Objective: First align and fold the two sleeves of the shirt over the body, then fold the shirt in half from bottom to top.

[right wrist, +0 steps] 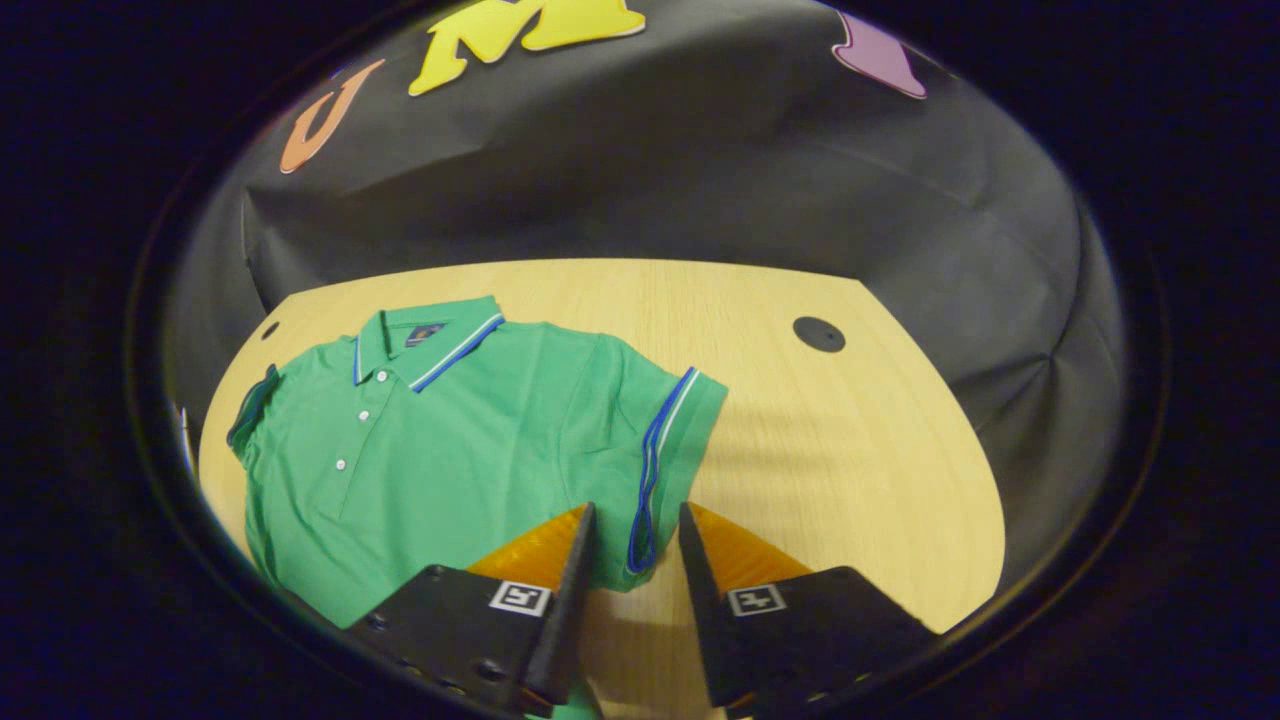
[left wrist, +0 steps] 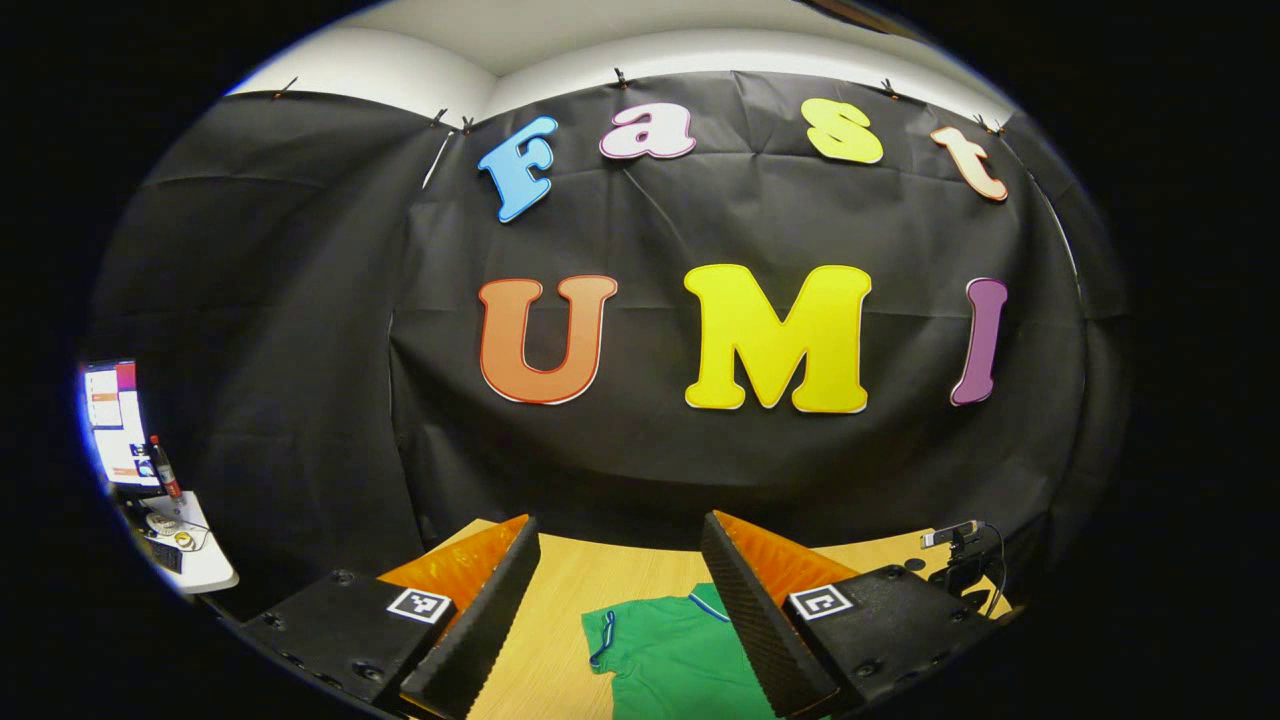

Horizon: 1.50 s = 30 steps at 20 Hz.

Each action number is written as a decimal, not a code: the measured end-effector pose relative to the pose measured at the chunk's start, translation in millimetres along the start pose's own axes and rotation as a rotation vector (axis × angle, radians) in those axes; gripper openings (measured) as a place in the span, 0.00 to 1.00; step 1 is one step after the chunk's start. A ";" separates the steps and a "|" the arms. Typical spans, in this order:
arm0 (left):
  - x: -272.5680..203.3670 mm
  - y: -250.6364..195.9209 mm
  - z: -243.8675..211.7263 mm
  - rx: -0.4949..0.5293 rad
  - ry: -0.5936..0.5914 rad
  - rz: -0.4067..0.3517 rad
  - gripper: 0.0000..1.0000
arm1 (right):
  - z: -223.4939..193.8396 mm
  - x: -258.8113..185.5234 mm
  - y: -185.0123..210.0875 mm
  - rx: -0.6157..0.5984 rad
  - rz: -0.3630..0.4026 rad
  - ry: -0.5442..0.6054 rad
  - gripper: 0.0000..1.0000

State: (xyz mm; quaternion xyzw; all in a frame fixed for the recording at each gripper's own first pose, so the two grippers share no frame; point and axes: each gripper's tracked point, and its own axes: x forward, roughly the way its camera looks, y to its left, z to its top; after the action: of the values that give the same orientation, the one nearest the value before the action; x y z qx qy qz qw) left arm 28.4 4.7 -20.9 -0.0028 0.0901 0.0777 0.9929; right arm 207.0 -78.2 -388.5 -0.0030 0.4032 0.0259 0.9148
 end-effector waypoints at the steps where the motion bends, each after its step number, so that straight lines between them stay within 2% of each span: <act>1: 0.4 -1.3 -2.9 0.008 0.006 -0.001 1.00 | 0.8 1.7 0.4 0.011 0.008 0.007 0.39; 2: 1.4 -2.6 -4.6 0.012 0.012 -0.001 1.00 | 4.0 2.3 -0.9 0.016 0.002 0.004 0.28; 3: 1.7 -4.6 -6.4 0.011 0.018 -0.005 1.00 | 6.2 2.0 -5.2 0.011 -0.015 0.000 0.21; 4: 2.0 -6.2 -6.8 0.008 0.020 -0.010 1.00 | 9.1 0.2 -4.8 0.009 -0.021 -0.008 0.07; 5: 1.9 -7.7 -6.7 0.007 0.020 -0.013 1.00 | 11.2 -0.4 -3.4 0.009 -0.013 -0.005 0.02; 9: 2.0 -8.0 -5.0 0.007 0.010 -0.020 1.00 | 29.6 -17.1 -2.7 0.009 0.005 -0.045 0.00; 13: -0.3 -2.5 -5.1 -0.006 0.006 -0.015 1.00 | 64.5 -46.7 19.4 0.025 0.034 -0.118 0.00; 17: -6.9 11.2 1.6 -0.015 -0.017 0.008 1.00 | 90.4 -67.3 72.2 0.025 0.084 -0.155 0.00; 21: -14.5 32.7 3.1 0.000 -0.023 0.046 1.00 | 90.9 -63.9 131.6 -0.003 0.144 -0.142 0.00; 25: -20.0 46.3 2.4 0.002 -0.020 0.073 1.00 | 89.5 -72.9 175.9 0.053 0.227 -0.130 0.03; 27: -21.2 50.1 0.4 -0.002 -0.018 0.074 1.00 | 90.3 -85.5 186.9 0.071 0.254 -0.151 0.38; 30: -19.9 51.7 -1.6 -0.014 -0.019 0.065 1.00 | 97.9 -118.7 180.7 0.013 0.223 -0.244 0.90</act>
State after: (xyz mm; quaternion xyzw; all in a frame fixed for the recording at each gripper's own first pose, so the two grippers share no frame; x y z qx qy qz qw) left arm 0.8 52.7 -18.5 -0.0061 0.0800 0.1107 0.9906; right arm 190.2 99.5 -232.1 0.0511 0.2872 0.1249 0.9483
